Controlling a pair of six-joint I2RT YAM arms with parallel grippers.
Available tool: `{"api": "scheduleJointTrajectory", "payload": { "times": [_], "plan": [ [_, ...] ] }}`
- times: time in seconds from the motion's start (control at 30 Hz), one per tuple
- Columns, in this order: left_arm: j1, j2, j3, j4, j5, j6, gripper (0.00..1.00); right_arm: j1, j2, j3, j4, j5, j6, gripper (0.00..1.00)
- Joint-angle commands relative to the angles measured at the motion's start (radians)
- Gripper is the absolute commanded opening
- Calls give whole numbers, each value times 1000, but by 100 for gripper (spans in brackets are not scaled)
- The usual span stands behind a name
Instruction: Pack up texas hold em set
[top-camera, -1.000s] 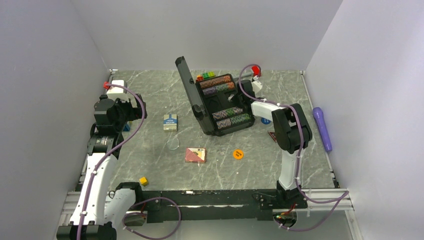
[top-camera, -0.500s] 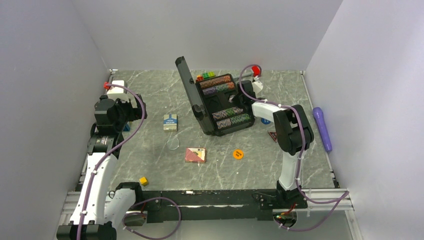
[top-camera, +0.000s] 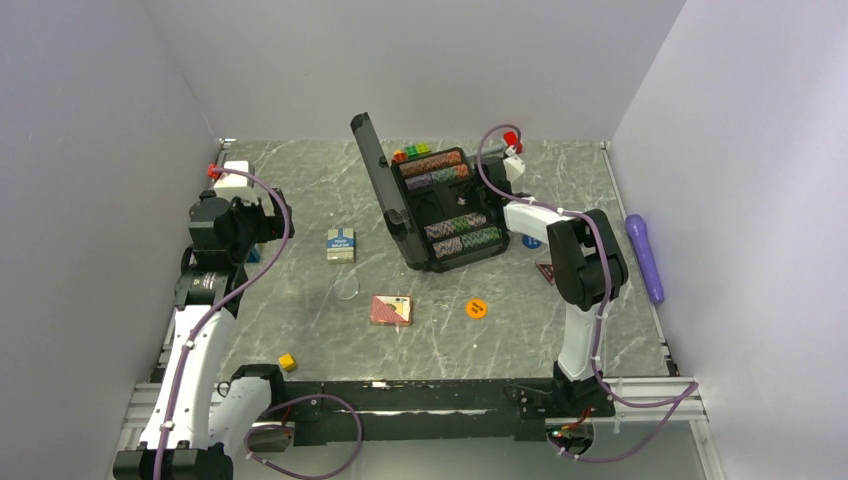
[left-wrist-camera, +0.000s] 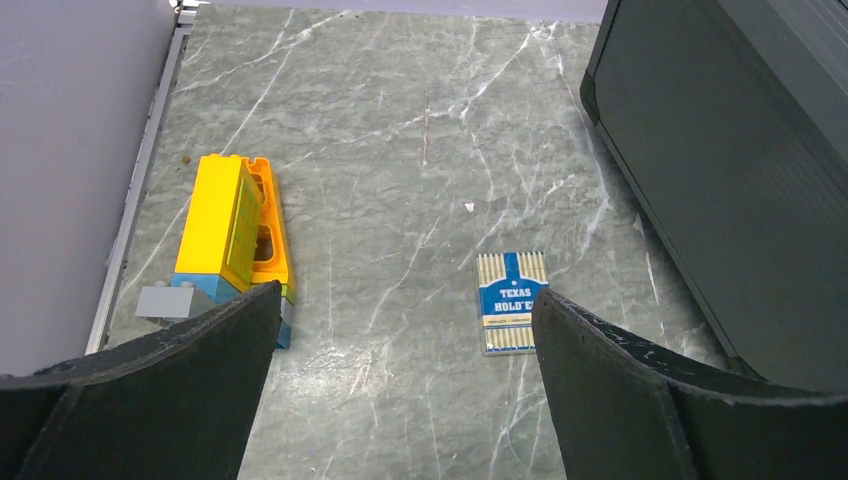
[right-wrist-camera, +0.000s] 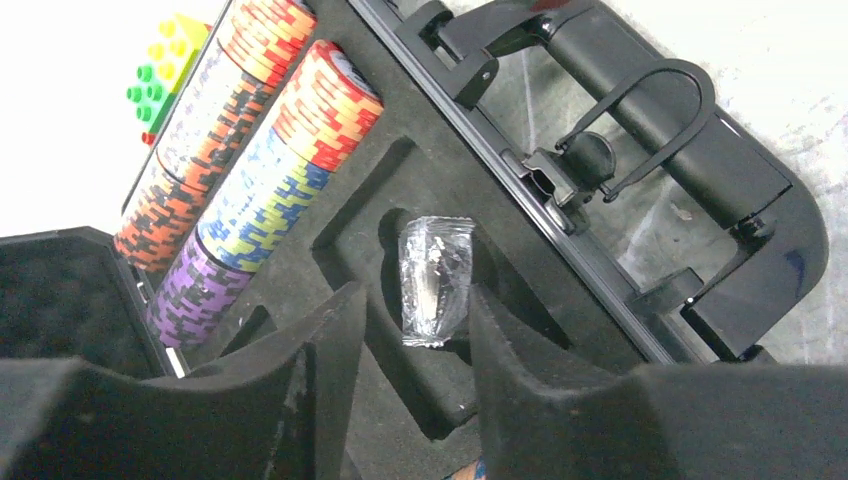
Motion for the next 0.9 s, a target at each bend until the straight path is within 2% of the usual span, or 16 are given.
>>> {"api": "scheduleJointTrajectory", "payload": {
  "times": [0.0,0.13,0.33,0.47,0.73,0.87],
  "plan": [
    [1,2,24,20,-4,2,99,-1,-29,0,-22,-7,-71,51],
    [2,2,23,20,-4,2,99,-1,-52,3,-26,6,-116,58],
    [2,4,23,21,-8,2,99,-1,-118,-36,-7,69,-207,58],
    [3,7,22,21,-4,2,99,-10,-101,-4,1,-12,-308,49],
    [2,11,22,23,-8,4,99,-51,45,155,-65,-203,-404,26],
    [2,14,21,24,-8,5,99,-60,95,187,-54,-258,-425,23]
  ]
}}
